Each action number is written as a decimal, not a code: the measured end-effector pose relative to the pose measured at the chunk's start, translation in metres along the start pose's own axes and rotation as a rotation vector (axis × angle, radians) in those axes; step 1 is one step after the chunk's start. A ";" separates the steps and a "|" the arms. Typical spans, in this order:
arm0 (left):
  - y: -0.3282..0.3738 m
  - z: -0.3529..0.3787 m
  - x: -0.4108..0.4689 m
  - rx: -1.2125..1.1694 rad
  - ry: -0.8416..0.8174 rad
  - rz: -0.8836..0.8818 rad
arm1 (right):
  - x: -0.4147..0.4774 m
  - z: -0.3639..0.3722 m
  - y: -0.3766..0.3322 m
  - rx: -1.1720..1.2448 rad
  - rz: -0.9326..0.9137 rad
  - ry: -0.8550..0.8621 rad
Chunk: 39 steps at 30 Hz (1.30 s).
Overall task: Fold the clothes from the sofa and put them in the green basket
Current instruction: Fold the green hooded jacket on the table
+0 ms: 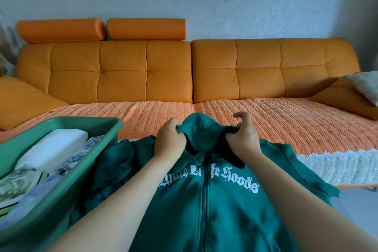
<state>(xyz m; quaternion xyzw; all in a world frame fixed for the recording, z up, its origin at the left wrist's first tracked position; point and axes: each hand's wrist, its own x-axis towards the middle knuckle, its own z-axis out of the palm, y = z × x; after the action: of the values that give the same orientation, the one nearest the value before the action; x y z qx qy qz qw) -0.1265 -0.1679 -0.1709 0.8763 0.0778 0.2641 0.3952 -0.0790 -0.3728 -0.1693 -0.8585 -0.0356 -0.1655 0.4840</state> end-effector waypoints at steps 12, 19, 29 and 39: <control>-0.033 -0.072 -0.079 0.389 -0.634 0.161 | -0.073 -0.044 0.007 -0.865 -0.048 -0.429; -0.042 -0.051 -0.072 0.416 -0.535 0.139 | -0.083 -0.026 -0.005 -0.786 -0.077 -0.536; -0.031 -0.005 -0.018 -0.012 -0.503 -0.102 | -0.038 0.018 -0.004 -0.383 -0.079 -0.420; -0.011 -0.029 -0.012 0.197 -0.305 0.168 | -0.021 -0.008 -0.024 -0.895 0.060 -0.668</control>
<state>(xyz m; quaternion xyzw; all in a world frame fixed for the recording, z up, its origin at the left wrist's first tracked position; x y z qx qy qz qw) -0.1513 -0.1460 -0.1676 0.9440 -0.0308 0.1515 0.2915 -0.1057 -0.3649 -0.1524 -0.9867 -0.0887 0.1303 0.0393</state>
